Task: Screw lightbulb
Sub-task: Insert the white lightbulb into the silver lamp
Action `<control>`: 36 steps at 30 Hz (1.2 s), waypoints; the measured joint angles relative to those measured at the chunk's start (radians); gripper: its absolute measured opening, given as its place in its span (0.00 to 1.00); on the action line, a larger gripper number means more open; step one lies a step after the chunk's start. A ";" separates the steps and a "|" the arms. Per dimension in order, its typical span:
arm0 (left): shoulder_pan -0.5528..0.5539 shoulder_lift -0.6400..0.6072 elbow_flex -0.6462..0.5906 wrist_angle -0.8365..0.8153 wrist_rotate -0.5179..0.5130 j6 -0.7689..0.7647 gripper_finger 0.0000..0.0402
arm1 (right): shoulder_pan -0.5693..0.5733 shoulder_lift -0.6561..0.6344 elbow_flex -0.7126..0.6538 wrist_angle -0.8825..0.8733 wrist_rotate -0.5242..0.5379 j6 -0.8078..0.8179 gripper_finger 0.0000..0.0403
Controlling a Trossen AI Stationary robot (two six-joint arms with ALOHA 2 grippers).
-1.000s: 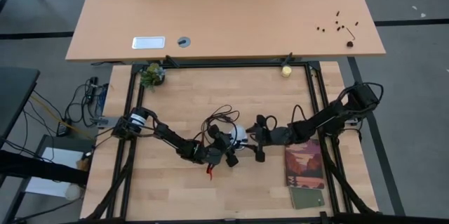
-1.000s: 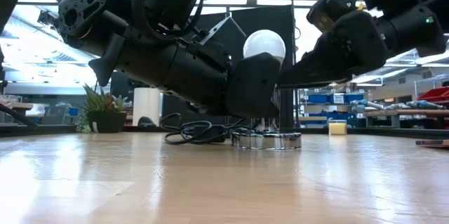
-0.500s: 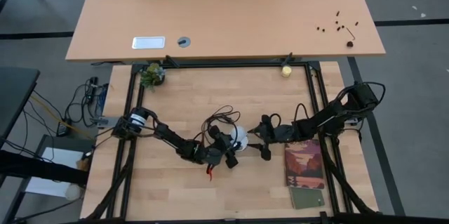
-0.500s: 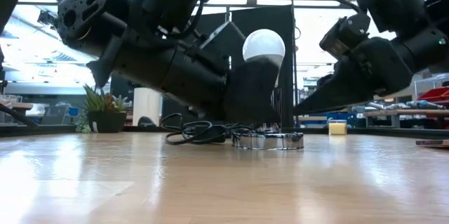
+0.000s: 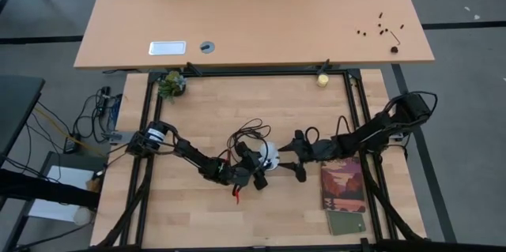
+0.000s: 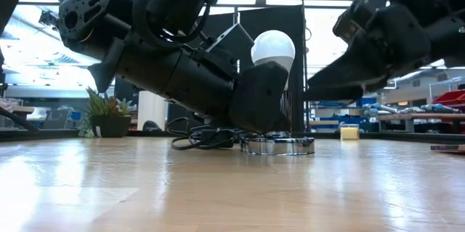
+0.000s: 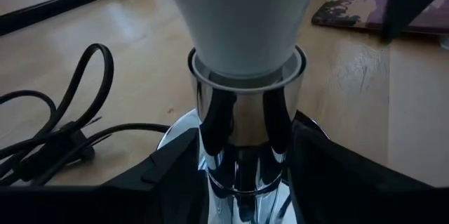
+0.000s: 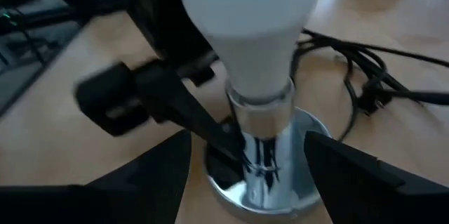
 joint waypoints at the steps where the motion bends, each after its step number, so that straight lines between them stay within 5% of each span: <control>1: 0.000 0.000 0.000 0.001 0.000 0.000 0.59 | 0.003 -0.017 0.000 -0.012 -0.002 0.000 0.71; 9: 0.003 -0.001 0.001 0.004 -0.002 0.043 0.59 | -0.001 -0.180 0.211 -0.675 -0.002 -0.013 0.71; 15: 0.021 -0.002 0.001 0.005 0.000 0.053 0.53 | -0.028 -0.194 0.421 -1.005 -0.006 -0.075 0.72; 23: 0.035 -0.002 0.002 0.006 0.012 0.074 0.44 | -0.075 -0.127 0.619 -1.291 -0.144 -0.156 0.79; 36: 0.036 -0.004 0.000 0.019 0.073 0.133 0.44 | -0.118 -0.001 0.901 -1.641 -0.159 -0.390 0.98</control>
